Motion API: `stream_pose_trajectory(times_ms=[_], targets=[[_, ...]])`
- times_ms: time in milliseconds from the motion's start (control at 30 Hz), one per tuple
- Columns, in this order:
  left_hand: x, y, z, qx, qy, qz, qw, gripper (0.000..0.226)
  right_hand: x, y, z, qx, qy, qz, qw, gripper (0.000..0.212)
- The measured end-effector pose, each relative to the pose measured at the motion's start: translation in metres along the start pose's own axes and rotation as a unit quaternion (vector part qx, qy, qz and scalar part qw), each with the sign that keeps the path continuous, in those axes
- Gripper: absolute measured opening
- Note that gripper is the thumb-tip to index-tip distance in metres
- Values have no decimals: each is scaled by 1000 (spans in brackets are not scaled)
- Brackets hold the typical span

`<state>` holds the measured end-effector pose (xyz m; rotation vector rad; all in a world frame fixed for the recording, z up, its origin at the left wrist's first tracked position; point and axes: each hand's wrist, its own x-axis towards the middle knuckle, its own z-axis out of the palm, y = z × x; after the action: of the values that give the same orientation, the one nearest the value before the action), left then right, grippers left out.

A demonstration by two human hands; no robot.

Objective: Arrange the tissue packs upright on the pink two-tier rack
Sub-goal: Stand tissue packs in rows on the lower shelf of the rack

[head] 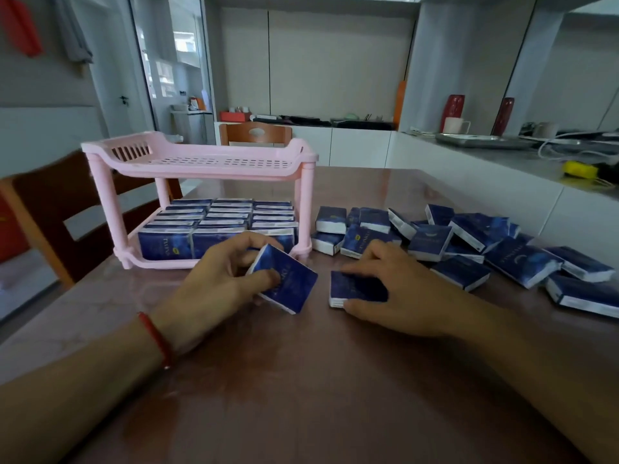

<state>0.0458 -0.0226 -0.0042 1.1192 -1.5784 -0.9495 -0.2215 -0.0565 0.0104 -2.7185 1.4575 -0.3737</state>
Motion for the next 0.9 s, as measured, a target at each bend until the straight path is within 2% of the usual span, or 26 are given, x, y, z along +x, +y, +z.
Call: stream_pose_trajectory(times_ms=[100,200,267,333,367,433,533,600,733,800,900], targets=[[0,2,2,-32,8,7,999,32,-14,-1,-6,71,-10,15,997,57],[3,5,4,-70,24,28,997,39,-23,-2,-13,184,39,25,982,55],[1,6,6,-63,23,44,997,44,-24,-11,-20,283,67,-9,957,52],[-2,6,7,-46,27,56,997,39,-22,-23,-28,352,60,-54,933,40],[-3,7,8,-37,29,65,997,35,-21,-29,-32,360,42,-71,929,37],[-6,8,7,-18,26,85,996,29,-14,-40,-38,354,-10,-94,931,47],[-9,12,6,16,16,117,993,26,4,-51,-42,375,-63,-72,922,68],[-11,17,5,-3,1,116,993,27,18,-56,-38,385,-72,-55,918,74],[-15,20,-2,-25,-74,72,994,49,29,-61,-15,402,-36,-54,913,71],[-15,19,-5,12,-104,54,993,69,29,-63,-1,397,3,-49,916,69],[-12,19,-11,127,-105,92,982,68,27,-60,14,344,55,-25,937,68]])
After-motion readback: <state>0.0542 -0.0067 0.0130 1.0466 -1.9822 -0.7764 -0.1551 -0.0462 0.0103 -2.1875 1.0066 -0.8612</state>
